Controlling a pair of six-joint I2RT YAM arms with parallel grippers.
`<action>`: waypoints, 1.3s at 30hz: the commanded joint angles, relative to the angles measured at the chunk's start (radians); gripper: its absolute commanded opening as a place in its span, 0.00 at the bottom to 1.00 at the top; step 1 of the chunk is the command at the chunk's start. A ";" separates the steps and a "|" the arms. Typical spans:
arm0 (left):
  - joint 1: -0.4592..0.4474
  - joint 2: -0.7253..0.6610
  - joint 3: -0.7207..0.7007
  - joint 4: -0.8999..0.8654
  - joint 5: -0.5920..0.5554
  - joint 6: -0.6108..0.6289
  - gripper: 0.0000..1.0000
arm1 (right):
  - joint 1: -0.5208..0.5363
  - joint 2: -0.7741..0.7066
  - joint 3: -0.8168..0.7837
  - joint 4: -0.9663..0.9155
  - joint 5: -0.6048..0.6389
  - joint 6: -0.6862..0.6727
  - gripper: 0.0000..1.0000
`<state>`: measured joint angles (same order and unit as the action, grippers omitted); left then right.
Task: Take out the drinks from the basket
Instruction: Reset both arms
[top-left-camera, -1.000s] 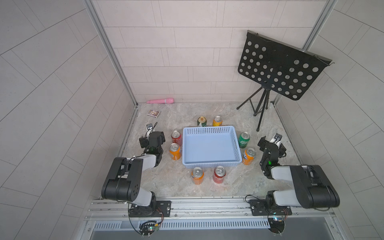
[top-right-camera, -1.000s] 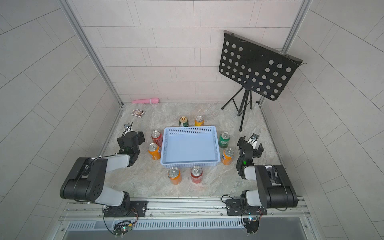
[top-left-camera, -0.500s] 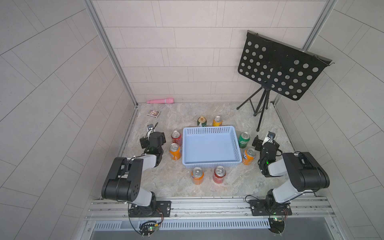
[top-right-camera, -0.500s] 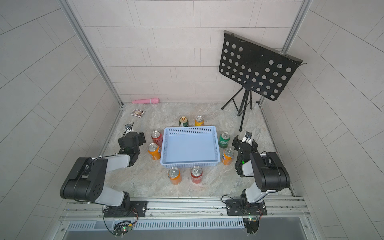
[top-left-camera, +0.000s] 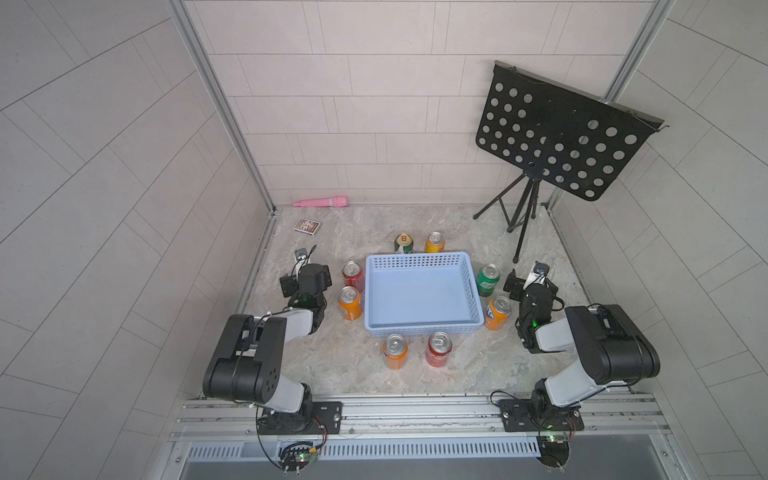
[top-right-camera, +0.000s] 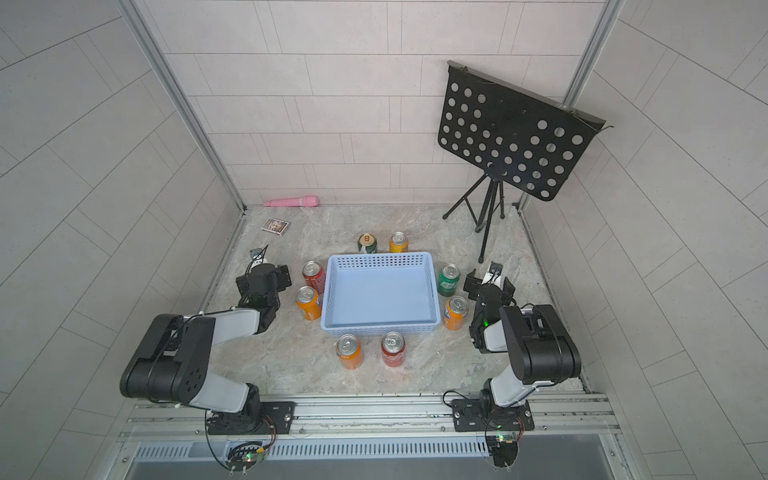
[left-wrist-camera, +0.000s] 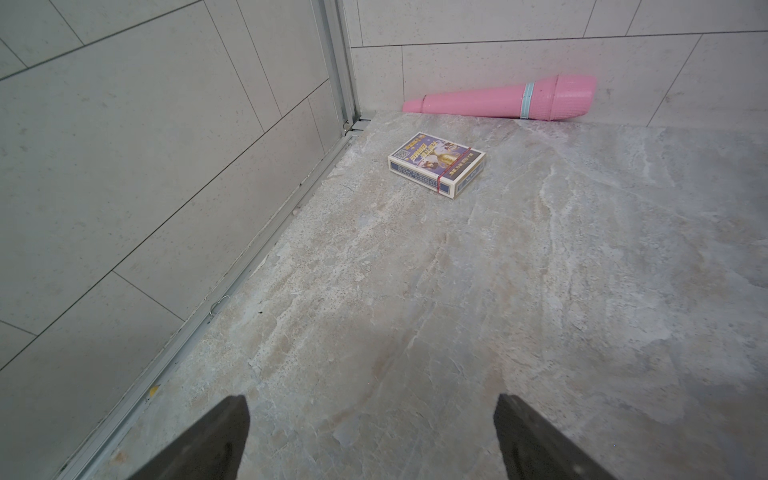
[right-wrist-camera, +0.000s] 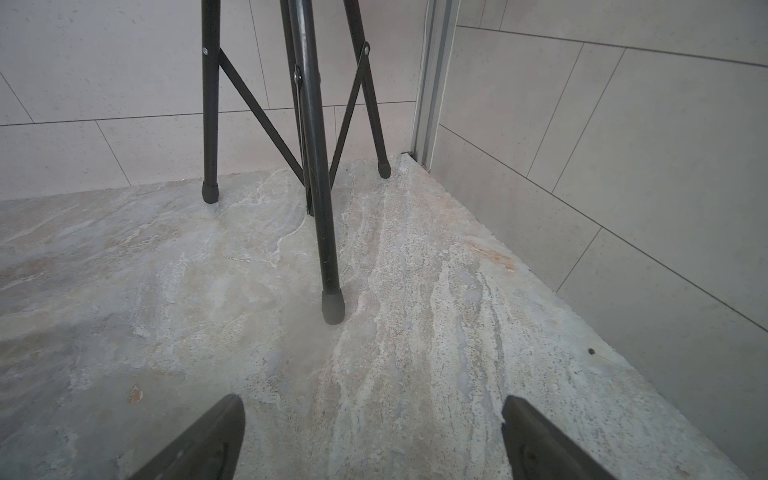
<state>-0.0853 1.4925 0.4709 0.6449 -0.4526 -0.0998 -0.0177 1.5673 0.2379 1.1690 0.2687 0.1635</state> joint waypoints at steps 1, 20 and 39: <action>0.006 0.007 0.012 -0.005 -0.001 -0.005 1.00 | 0.005 0.001 0.020 -0.018 -0.022 -0.016 1.00; 0.007 0.006 0.012 -0.005 0.000 -0.006 1.00 | 0.012 -0.008 0.106 -0.189 -0.077 -0.043 1.00; 0.007 0.006 0.012 -0.005 0.000 -0.004 1.00 | 0.012 -0.006 0.106 -0.188 -0.077 -0.043 1.00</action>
<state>-0.0853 1.4925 0.4709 0.6415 -0.4522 -0.0998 -0.0113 1.5669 0.3412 0.9886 0.1974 0.1303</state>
